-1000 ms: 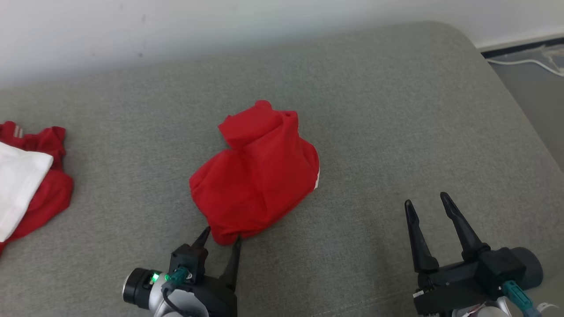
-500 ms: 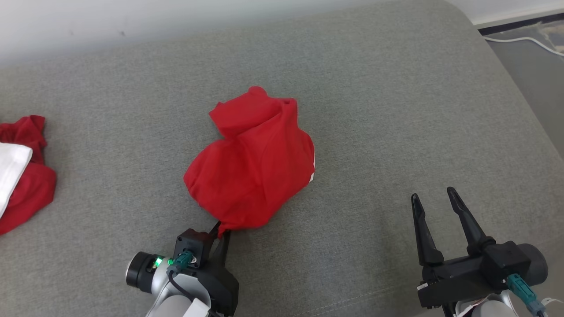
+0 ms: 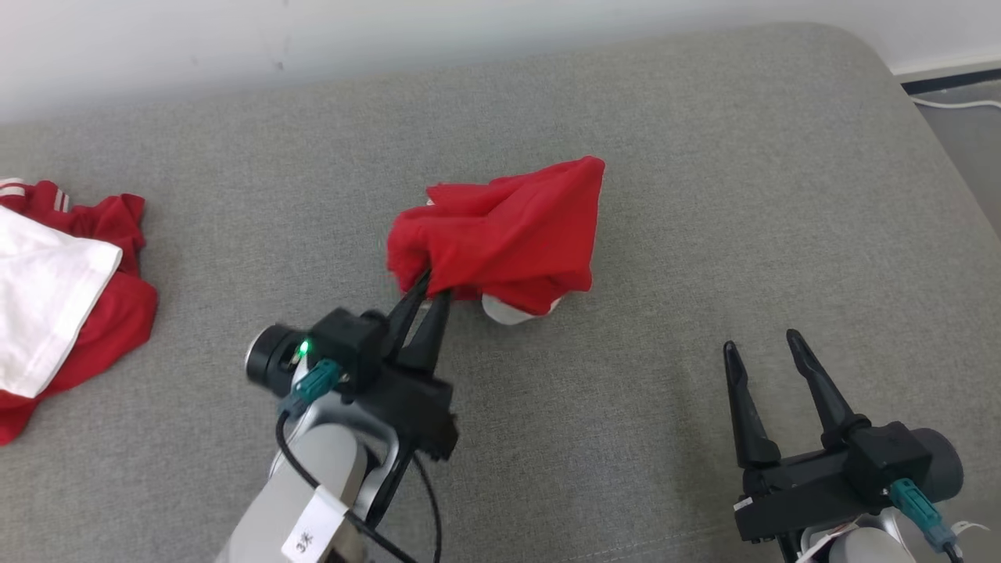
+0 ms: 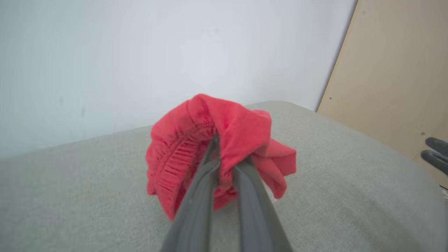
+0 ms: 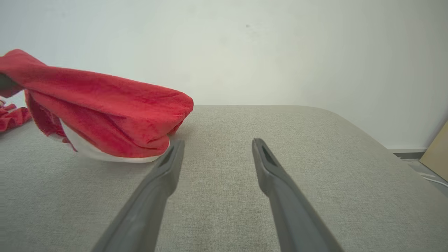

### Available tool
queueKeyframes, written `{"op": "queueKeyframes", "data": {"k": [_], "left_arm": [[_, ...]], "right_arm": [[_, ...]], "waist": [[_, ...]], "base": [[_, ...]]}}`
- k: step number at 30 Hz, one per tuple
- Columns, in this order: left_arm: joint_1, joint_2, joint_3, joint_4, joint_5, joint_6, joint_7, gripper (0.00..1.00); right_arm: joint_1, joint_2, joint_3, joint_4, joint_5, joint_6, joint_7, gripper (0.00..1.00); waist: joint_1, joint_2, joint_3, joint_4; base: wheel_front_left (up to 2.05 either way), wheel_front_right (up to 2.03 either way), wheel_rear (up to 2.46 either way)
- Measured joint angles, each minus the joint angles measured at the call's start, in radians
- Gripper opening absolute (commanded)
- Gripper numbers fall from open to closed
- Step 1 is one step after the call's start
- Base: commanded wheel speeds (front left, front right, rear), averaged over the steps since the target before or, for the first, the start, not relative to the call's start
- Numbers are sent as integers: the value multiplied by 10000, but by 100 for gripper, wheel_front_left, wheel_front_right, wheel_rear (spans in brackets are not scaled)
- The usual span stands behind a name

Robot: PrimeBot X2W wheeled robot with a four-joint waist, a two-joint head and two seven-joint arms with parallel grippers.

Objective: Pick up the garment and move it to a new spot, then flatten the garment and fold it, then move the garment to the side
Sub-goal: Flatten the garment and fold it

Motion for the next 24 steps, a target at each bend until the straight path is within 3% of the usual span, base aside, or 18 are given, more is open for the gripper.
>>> {"op": "queueKeyframes", "data": {"k": [10,17,24], "left_arm": [[-2130,-61,-1726,-1582,-575,-144,4,0],[-3305,-104,-2393,-2334,-1262,826,105,0],[-3979,-161,-1843,-347,-1620,1852,593,0]], "right_arm": [[-355,184,397,309,-2,165,-2,100],[-357,228,502,420,-2,165,-2,100],[-346,228,351,295,2,165,-2,100]], "waist": [[0,0,-237,-224],[0,-1,-317,-719],[0,-1,-99,-946]], "base": [[0,0,0],[0,0,0],[0,0,0]]}}
